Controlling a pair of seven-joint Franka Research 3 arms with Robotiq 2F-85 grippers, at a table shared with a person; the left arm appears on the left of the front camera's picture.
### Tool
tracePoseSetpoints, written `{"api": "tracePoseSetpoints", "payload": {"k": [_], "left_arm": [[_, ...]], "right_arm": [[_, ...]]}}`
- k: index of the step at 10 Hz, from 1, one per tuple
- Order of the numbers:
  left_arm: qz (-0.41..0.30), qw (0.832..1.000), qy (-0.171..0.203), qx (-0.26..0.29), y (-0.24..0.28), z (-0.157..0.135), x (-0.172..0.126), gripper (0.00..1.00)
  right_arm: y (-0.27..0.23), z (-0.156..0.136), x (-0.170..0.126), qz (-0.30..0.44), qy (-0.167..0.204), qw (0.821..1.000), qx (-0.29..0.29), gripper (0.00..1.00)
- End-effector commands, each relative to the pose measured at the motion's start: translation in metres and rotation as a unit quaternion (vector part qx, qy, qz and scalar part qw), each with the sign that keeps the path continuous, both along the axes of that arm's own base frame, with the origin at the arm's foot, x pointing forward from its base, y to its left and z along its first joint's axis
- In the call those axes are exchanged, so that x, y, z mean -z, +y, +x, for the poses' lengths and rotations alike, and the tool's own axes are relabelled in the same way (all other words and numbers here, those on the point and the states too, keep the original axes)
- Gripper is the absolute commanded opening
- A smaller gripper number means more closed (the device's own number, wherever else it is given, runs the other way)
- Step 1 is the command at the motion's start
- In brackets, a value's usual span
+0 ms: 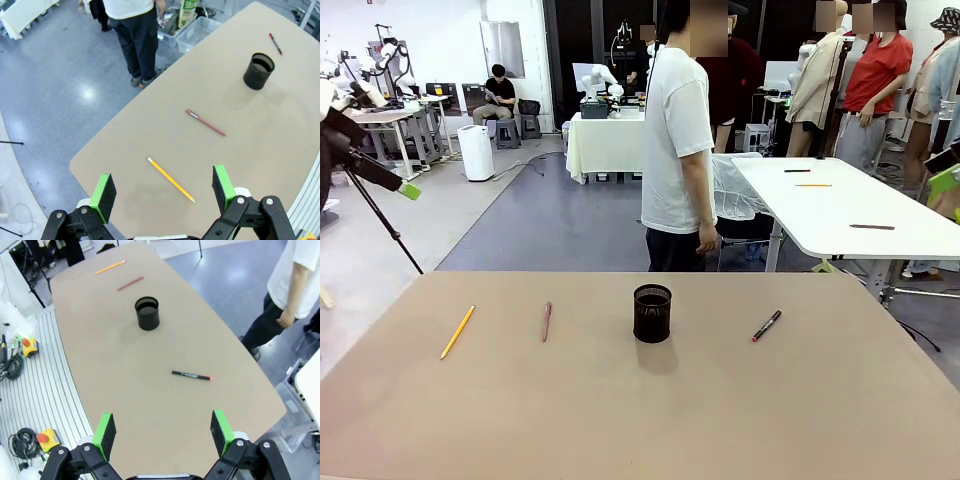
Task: Place the pens into the pen holder.
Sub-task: Pick up a writing instrument from the table and place it into the Pen holder.
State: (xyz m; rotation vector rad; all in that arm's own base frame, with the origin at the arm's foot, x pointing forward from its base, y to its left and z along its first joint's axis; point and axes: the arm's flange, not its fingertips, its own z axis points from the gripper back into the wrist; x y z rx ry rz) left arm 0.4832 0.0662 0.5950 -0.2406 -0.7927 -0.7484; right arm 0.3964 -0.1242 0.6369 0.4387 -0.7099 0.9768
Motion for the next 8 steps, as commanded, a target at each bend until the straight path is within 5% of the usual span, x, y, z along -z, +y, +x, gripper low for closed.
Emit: {"api": "tracePoseSetpoints", "payload": {"k": [1,8], "left_arm": [[-0.015,1.0,-0.008,0.026,0.005,0.004,-0.007,1.0],[-0.028,0.996,-0.007,0.09,0.032,-0.03,-0.017,1.0]], "right_arm": [[-0.018,0.008,-0.003,0.025,-0.015,0.999,-0.021,1.0],[-0.062,0.022,-0.017,0.06,-0.03,0.998,-0.004,1.0]]}}
